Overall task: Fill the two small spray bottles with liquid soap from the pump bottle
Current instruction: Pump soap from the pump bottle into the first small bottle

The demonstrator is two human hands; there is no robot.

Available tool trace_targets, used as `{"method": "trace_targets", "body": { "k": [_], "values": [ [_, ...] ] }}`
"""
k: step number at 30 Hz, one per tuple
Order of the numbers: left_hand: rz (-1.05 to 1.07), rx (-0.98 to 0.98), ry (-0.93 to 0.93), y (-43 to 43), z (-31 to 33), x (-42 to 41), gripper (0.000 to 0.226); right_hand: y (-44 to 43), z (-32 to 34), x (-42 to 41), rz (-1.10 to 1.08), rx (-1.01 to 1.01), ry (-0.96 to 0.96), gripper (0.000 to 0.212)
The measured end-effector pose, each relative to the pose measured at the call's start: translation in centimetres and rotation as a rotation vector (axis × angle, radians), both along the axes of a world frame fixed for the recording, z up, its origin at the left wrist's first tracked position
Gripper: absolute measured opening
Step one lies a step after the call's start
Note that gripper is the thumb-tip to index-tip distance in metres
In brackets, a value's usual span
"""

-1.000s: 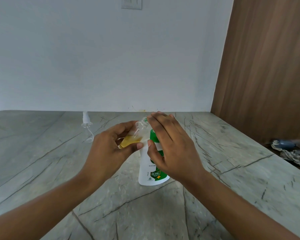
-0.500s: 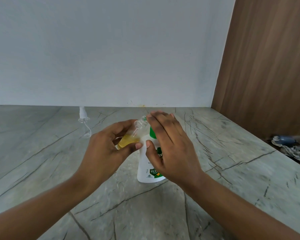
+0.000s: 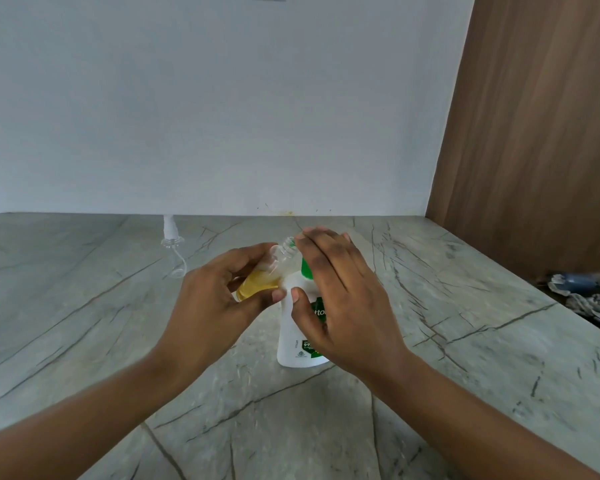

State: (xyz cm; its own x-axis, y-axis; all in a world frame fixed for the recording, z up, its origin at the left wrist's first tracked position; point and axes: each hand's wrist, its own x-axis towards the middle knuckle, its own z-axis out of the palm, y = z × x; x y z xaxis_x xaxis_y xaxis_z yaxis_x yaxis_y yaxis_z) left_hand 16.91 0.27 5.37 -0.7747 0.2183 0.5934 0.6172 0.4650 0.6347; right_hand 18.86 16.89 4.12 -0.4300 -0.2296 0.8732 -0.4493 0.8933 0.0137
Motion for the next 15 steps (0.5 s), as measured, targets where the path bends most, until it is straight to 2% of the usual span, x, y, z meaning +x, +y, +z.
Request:
{"method": "trace_targets", "body": {
  "k": [8,15],
  "values": [
    [-0.007,0.039,0.013,0.50,0.76,0.00,0.051,0.21,0.97,0.17,-0.068,0.035,0.015,0.051],
    [0.002,0.008,0.026,0.13,0.93,0.01,0.055,0.14,1.16,0.08,-0.069,0.051,0.054,0.051]
  ]
}}
